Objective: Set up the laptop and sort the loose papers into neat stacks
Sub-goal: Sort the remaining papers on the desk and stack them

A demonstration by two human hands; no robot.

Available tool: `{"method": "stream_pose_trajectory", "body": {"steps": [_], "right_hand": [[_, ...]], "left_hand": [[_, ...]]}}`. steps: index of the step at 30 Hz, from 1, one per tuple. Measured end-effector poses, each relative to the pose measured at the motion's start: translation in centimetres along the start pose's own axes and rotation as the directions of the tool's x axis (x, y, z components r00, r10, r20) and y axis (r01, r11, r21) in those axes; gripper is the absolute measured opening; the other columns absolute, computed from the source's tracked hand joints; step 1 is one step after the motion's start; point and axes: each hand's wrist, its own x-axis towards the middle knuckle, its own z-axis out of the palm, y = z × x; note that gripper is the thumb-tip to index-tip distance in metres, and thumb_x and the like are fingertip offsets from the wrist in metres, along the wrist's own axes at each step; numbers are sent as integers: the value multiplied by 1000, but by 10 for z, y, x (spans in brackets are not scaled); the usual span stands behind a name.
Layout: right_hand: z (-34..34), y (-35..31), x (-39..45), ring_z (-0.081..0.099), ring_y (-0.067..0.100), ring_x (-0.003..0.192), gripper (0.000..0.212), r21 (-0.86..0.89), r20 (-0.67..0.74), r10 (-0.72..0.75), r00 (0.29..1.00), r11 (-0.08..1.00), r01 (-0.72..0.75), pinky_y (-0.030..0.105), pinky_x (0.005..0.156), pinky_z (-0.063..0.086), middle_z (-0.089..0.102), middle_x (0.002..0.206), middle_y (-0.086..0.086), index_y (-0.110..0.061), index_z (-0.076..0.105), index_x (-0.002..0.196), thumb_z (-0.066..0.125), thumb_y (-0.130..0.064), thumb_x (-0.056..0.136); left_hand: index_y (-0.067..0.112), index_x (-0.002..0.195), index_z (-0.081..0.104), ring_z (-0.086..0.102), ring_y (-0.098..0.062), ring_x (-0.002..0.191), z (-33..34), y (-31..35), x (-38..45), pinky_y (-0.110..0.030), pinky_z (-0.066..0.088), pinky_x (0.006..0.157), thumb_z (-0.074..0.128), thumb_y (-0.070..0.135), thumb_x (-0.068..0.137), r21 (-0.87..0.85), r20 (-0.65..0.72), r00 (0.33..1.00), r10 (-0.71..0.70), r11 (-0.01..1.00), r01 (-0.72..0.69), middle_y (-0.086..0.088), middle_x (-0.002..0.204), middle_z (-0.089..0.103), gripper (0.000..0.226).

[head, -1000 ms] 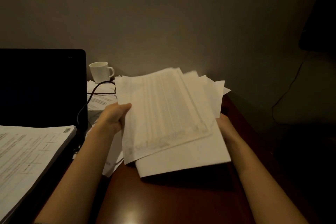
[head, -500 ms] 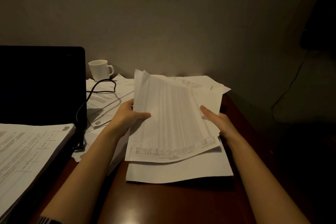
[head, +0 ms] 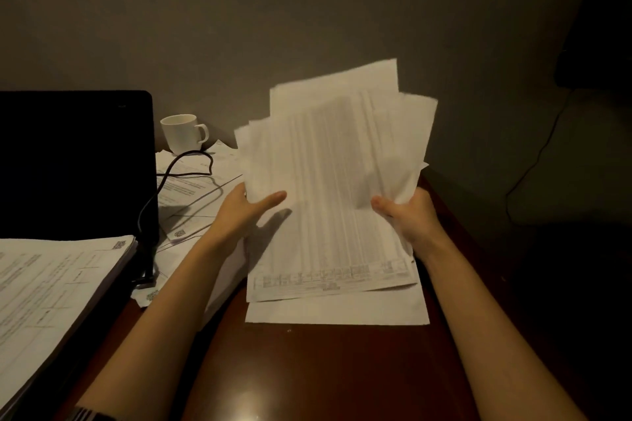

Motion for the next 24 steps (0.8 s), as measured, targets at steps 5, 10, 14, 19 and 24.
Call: {"method": "stream_pose_trajectory", "body": {"steps": [5,10,14,19,24], "right_hand": [[-1,-29,0,67,0,81,21,45,-118,-221,968,973,228,13,67,53,67,91,-8,-7,64,108,63,-4,88],[-1,-53,-1,64,-11,80,16,1,-218,-381,899,921,391,8,69,51,64,88,-17,-26,63,93,66,-11,86],[-1,-61,-3,64,-10,82,18,24,-304,-421,855,894,448,8,71,50,65,89,-15,-20,63,99,66,-8,85],[-8,-63,-5,67,15,64,16,16,-325,-388,863,910,415,23,59,57,67,72,9,-5,66,78,72,-20,79],[-11,-63,-7,67,-1,81,13,103,-301,-393,869,893,439,12,67,52,67,84,-8,-21,62,86,72,-22,77]], "left_hand": [[21,123,44,60,-16,107,9,28,-4,-38,54,86,61,12,90,-120,-137,956,259,954,-276,3,119,58,38],[25,114,53,58,-17,101,14,40,-7,-35,53,84,48,8,85,-161,-255,840,479,835,-525,-2,109,60,34],[26,110,52,57,-2,92,18,49,-7,-21,51,77,46,3,97,-110,-344,797,496,822,-559,7,104,57,27],[6,122,49,56,-3,95,24,62,-11,-19,49,80,45,4,98,-103,-388,777,496,814,-571,0,107,57,25],[18,129,40,62,5,101,27,70,-25,-11,49,79,62,20,81,-256,-370,798,475,774,-579,9,114,58,54]]}}
